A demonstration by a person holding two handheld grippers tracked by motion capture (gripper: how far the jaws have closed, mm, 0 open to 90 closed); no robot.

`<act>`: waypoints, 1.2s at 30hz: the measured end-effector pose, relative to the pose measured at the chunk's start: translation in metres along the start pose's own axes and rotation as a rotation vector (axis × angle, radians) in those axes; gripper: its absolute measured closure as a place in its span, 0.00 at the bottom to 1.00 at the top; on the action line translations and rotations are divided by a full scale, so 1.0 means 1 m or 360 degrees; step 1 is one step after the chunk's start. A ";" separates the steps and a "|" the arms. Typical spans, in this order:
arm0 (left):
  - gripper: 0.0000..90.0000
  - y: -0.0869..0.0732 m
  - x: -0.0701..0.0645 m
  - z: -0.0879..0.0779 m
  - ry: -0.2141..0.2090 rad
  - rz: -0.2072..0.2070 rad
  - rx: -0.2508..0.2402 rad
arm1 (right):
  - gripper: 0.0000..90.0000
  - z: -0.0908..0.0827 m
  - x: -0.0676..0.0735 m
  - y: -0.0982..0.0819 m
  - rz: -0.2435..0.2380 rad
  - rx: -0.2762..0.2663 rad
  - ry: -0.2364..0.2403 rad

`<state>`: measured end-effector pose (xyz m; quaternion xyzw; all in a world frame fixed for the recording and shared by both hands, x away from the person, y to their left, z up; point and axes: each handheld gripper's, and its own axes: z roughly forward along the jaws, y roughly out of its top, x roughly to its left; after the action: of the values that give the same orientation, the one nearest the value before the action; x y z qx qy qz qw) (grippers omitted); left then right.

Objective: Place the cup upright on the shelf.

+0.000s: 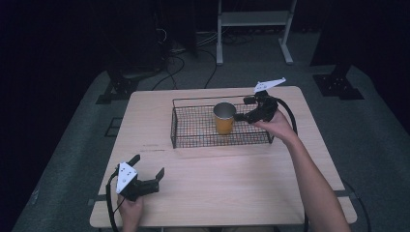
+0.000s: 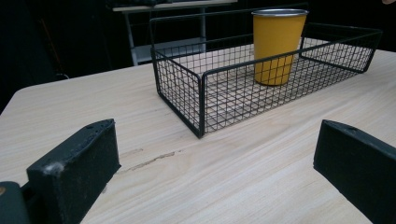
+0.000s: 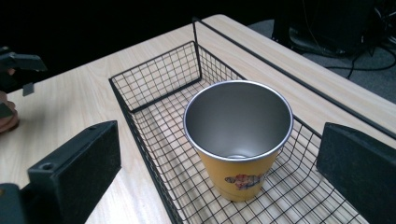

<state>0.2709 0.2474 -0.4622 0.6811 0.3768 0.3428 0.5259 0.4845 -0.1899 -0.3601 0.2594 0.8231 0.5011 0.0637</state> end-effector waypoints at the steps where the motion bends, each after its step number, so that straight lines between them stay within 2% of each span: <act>1: 0.00 0.000 0.000 0.000 0.0001 0.0001 0.0002 | 0.00 -0.003 0.001 0.001 -0.0005 -0.0011 -0.0002; 13: 0.00 0.000 0.000 0.000 0.0002 0.0005 0.0006 | 0.00 -0.017 0.012 0.003 -0.0048 -0.0009 0.0046; 19: 0.00 0.000 0.000 0.000 0.0004 0.0006 0.0006 | 0.00 -0.022 0.014 -0.005 -0.0043 -0.0017 0.0069; 24: 0.00 0.000 0.000 0.000 0.0002 0.0008 0.0005 | 0.00 -0.023 0.014 -0.011 -0.0017 0.0029 0.0114; 29: 0.00 0.000 0.000 0.000 0.0003 0.0009 0.0004 | 0.00 -0.027 0.017 -0.018 -0.0020 -0.0004 0.0124; 33: 0.00 0.000 -0.001 0.000 0.0002 0.0012 0.0005 | 0.00 -0.028 0.019 -0.022 -0.0012 0.0015 0.0149; 36: 0.00 0.000 -0.001 0.000 0.0003 0.0011 0.0005 | 0.00 -0.030 0.021 -0.025 -0.0019 -0.0002 0.0145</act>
<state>0.2709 0.2468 -0.4622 0.6828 0.3755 0.3447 0.5234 0.4464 -0.2126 -0.3632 0.2315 0.8263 0.5126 0.0293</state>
